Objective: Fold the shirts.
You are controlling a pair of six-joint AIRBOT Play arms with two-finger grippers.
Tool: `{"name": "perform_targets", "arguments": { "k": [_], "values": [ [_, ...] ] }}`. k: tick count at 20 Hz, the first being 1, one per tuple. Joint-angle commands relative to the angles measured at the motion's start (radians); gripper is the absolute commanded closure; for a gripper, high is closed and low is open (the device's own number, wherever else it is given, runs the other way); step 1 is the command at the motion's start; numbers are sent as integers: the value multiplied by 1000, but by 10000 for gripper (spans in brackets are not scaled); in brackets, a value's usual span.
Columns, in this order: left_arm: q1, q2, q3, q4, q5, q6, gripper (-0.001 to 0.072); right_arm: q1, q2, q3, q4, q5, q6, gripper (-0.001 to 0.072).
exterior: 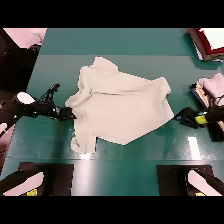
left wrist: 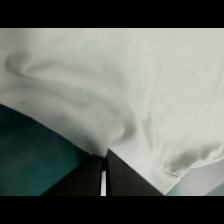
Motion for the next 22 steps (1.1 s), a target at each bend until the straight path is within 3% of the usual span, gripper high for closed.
{"name": "perform_targets", "arguments": {
  "k": [1, 4, 5, 6, 7, 12, 16, 22],
  "values": [
    [0, 1, 41, -3, -14, 2, 676, 39, -120, -101, 143, -172, -34, 208],
    [0, 1, 41, -3, -16, 2, 676, 144, -207, -72, 173, -266, -34, 265],
    [0, 1, 41, -3, -21, 2, 676, 178, -226, -50, 170, -283, -34, 370],
    [0, 1, 41, -3, -23, 2, 677, 204, -236, -28, 163, -292, -35, 560],
    [0, 1, 46, -2, -26, 2, 677, 225, -238, -7, 155, -294, -51, 700],
    [36, 122, 299, 4, -74, 1, 677, 245, -53, 208, 113, -208, -68, 698],
    [76, 289, 726, 6, -63, 3, 676, 199, 200, 504, 112, -254, -67, 698],
    [75, 329, 1302, 1, -100, 2, 676, 100, 400, 808, 112, -220, -67, 698]
  ]
}}
